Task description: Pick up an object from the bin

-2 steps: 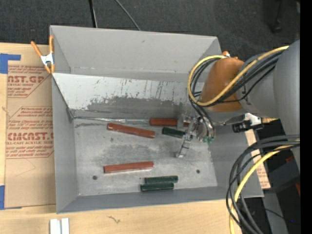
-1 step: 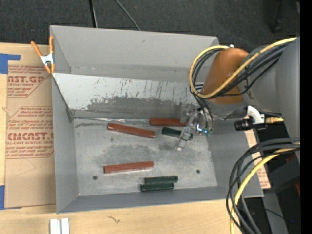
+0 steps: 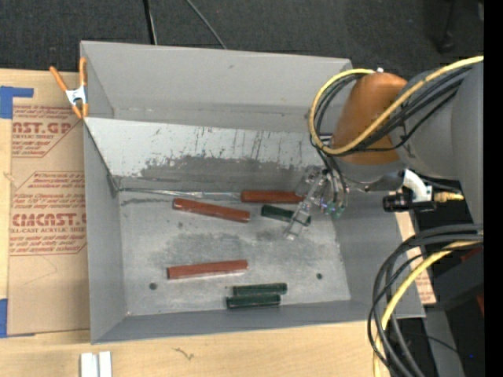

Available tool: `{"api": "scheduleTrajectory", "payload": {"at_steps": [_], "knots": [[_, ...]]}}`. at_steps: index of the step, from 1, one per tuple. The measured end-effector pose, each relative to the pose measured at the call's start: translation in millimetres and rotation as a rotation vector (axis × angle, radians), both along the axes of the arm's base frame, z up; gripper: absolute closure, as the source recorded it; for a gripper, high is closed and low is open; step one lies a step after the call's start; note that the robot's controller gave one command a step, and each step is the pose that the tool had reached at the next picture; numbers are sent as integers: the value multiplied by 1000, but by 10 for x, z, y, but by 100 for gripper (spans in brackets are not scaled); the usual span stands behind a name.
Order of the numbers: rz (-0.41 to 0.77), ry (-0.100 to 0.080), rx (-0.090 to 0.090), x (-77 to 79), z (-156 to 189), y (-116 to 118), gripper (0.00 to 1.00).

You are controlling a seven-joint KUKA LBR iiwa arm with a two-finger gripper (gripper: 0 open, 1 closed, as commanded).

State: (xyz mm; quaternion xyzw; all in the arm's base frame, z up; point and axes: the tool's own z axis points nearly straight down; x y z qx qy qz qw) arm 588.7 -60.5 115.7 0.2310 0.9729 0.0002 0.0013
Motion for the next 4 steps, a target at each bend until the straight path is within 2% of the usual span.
{"api": "scheduleTrajectory", "payload": {"at_steps": [1,2,3,4], "knots": [[-133,-1,0,-32,-464,-10,0],[-132,0,0,-27,-462,-9,0],[-132,0,0,-25,-457,-7,100],[-131,-1,1,-19,-132,-4,100]]}}
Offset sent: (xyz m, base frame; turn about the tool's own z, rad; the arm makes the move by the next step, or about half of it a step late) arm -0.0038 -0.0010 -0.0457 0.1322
